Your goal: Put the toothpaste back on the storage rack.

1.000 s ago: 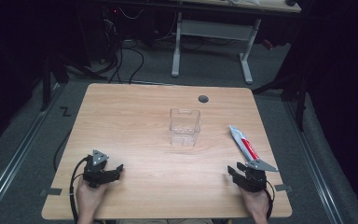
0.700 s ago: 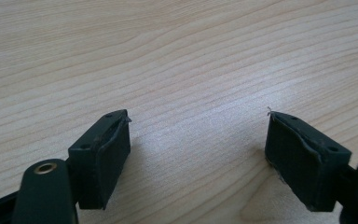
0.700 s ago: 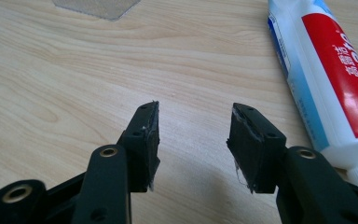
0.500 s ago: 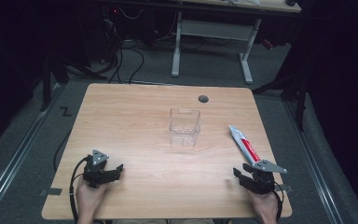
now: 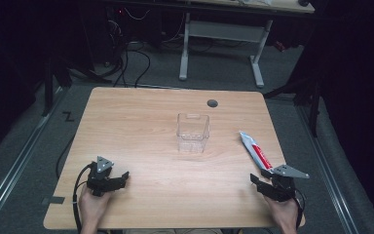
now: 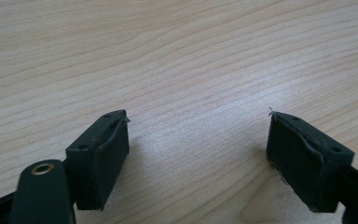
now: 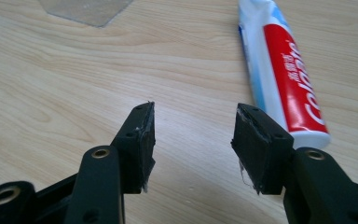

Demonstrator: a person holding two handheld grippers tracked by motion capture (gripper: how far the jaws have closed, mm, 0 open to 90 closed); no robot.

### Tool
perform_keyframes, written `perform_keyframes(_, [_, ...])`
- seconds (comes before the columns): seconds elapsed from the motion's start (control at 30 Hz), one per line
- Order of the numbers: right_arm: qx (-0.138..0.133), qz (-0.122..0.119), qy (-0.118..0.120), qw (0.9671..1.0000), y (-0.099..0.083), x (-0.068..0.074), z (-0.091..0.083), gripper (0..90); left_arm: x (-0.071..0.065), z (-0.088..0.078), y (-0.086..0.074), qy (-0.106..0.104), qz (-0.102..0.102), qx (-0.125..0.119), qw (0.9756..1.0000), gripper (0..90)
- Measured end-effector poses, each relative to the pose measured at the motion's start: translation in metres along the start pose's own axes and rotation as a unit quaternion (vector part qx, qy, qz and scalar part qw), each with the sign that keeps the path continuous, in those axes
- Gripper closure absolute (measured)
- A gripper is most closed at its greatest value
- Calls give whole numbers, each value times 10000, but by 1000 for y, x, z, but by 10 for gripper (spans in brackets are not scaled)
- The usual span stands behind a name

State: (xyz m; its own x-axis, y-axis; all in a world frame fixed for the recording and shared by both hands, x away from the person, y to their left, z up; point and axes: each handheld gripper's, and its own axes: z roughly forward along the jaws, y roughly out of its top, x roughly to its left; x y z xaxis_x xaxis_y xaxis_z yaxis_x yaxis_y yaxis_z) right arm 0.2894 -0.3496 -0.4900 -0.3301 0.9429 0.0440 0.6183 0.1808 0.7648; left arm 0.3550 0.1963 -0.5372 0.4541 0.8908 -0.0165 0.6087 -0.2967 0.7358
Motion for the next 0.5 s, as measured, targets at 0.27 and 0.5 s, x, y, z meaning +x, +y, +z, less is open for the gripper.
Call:
perform_keyframes(0.27, [-112, 42, -138, 9998, 9, -11, -7, 504, 0, 0, 0, 6, -13, -7, 10000, 213])
perform_keyframes(0.5, [30, 62, -466, 9989, 28, -29, -12, 526, 0, 0, 0, 8, -12, -9, 10000, 213])
